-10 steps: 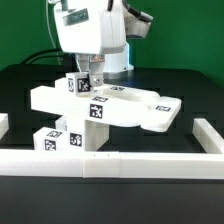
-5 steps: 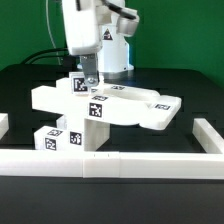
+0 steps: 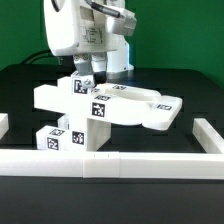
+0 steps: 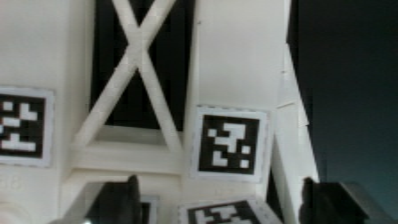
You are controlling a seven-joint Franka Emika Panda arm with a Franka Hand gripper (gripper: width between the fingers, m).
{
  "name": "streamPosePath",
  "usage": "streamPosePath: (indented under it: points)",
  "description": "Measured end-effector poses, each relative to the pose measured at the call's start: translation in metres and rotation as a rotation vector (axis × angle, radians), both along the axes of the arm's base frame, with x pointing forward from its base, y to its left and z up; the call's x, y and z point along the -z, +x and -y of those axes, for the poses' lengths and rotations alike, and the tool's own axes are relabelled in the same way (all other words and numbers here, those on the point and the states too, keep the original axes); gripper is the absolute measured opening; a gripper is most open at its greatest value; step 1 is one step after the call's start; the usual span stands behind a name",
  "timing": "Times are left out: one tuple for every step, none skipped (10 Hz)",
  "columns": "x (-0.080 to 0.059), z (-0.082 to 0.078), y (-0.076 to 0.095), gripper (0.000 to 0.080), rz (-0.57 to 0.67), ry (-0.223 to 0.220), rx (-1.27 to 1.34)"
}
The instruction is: Assemble chair
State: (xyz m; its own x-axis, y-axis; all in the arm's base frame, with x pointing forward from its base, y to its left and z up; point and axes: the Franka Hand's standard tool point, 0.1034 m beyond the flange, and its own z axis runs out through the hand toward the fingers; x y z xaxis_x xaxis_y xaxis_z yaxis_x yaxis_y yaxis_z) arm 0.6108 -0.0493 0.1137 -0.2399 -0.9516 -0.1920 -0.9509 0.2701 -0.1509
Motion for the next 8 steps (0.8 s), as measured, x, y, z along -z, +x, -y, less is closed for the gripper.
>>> streamPosePath:
  points:
    - [-0.002,-0.0014,0.0013,0.052,0.003,-0.004,-0.021]
    - [-0.0056,-0.0038,0.0032,0.0622,0.023,-0.017,-0.088]
    - [-0.0076,-0.0018,0.0026,0.0644,0.053,-0.038,-0.199]
    - [-0.0064,-0.0014,0.0021,0.0644,0.058,-0.051,-0.253]
    - [-0.0053,-0.0014,0.0018,0.0649,0.065,-0.063,-0.309]
    - [-0.005,-0.0012,0.0016,0.0649,0.078,-0.082,-0.397]
    - [-0.0048,-0.0012,0.0015,0.0649,0.09,-0.099,-0.48]
    - [-0.0044,-0.0011,0.0003,0.0649,0.095,-0.127,-0.611]
